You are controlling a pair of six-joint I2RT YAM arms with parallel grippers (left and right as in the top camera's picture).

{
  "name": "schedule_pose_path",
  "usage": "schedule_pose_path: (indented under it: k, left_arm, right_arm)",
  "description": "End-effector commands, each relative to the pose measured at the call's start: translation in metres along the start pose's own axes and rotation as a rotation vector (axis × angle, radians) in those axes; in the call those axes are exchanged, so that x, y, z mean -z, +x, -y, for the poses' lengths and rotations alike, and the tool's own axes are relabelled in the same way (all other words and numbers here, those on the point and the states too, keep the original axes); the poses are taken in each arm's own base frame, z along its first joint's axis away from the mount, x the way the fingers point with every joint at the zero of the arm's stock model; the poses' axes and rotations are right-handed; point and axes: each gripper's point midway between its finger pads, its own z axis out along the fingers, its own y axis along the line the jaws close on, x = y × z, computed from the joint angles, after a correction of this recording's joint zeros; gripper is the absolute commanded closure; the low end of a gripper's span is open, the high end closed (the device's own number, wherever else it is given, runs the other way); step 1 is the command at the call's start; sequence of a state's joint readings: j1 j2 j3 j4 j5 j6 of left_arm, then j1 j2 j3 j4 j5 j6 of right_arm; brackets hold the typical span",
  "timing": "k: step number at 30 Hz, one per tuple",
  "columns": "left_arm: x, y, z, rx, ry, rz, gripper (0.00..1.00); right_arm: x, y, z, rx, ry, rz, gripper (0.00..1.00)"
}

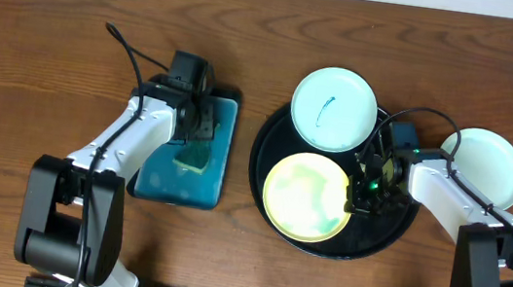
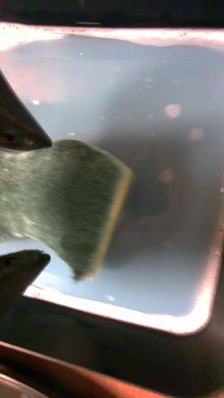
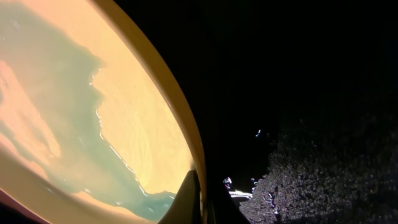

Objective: Clean dirty plates on tray and stack at the side
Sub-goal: 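Carry the sponge back to the blue tray with the left gripper, then lower the sponge into the blue tray and release it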

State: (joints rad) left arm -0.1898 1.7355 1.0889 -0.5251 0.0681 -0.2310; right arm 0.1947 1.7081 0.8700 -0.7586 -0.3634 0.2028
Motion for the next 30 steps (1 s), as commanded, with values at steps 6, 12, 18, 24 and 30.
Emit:
schedule_pose_path:
  k: [6, 12, 18, 24, 30]
  left_arm:
    - [-0.012, 0.0, -0.005, -0.004, -0.015, 0.01, 0.66]
    - [-0.036, 0.02, -0.011, 0.001, -0.04, -0.075, 0.67]
    - [-0.05, 0.03, -0.015, 0.001, -0.055, -0.122, 0.8]
    - [-0.047, 0.019, -0.014, 0.005, -0.049, -0.097, 0.93]
    - [-0.02, -0.007, -0.014, 0.023, -0.04, -0.042, 0.92]
  right_arm:
    - [-0.009, 0.005, 0.006, 0.005, 0.028, -0.022, 0.99]
    - [-0.009, 0.005, 0.006, 0.005, 0.028, -0.022, 0.99]
    - [-0.009, 0.005, 0.006, 0.005, 0.028, -0.023, 0.99]
    - [-0.009, 0.006, 0.006, 0.004, 0.028, -0.026, 0.99]
    - [-0.009, 0.007, 0.006, 0.003, 0.029, -0.03, 0.99]
